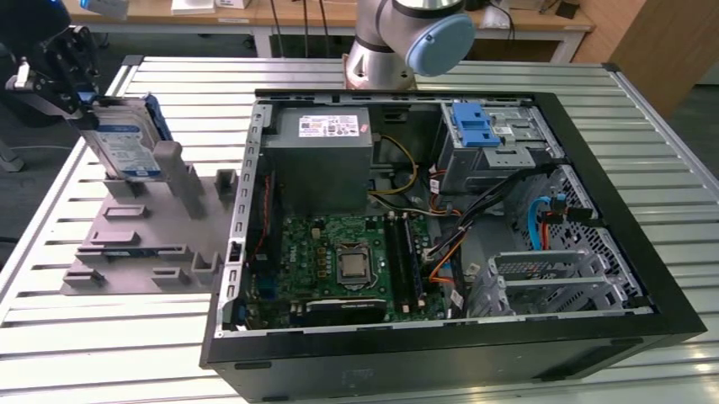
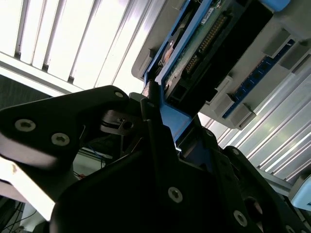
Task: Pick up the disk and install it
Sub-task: 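Pick up the disk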
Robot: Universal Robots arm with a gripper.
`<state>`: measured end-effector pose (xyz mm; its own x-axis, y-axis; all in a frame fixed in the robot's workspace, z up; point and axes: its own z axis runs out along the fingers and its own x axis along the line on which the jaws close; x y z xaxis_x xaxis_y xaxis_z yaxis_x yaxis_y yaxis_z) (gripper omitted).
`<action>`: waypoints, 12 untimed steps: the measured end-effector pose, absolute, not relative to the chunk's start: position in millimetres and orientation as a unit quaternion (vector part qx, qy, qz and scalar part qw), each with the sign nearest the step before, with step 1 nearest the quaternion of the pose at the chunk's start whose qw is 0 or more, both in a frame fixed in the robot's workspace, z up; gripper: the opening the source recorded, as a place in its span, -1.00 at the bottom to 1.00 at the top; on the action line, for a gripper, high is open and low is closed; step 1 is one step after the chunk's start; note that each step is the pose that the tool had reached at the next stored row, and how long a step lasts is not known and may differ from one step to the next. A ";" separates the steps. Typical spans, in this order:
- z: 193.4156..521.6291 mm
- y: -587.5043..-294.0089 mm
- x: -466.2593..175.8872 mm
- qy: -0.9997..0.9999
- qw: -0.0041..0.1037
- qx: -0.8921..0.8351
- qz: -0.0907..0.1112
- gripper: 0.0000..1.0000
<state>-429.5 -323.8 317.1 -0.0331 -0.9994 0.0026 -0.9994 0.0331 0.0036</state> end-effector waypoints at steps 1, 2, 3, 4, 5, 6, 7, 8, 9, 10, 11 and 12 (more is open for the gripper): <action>317.6 -323.8 -429.5 -0.719 0.002 0.695 0.000 -0.27; 318.1 -323.8 -429.5 -0.719 0.002 0.695 0.000 -0.27; 318.6 -323.8 -429.5 -0.719 0.002 0.695 0.000 -0.27; 319.0 -323.8 -429.5 -0.719 0.002 0.695 0.000 -0.27; 319.4 -323.8 -429.5 -0.719 0.002 0.695 0.000 -0.27; 319.8 -323.8 -429.6 -0.719 0.002 0.695 0.000 -0.27; 320.1 -323.8 -429.6 -0.719 0.002 0.695 0.000 -0.27; 320.6 -323.8 -429.5 -0.719 0.002 0.695 0.000 -0.27; 320.9 -323.8 -429.5 -0.719 0.002 0.695 0.000 -0.27; 321.4 -323.8 -429.5 -0.719 0.002 0.695 0.000 -0.27; 321.8 -323.7 -429.5 -0.719 0.002 0.695 0.000 -0.27; 322.2 -323.7 -429.5 -0.719 0.002 0.695 0.000 -0.27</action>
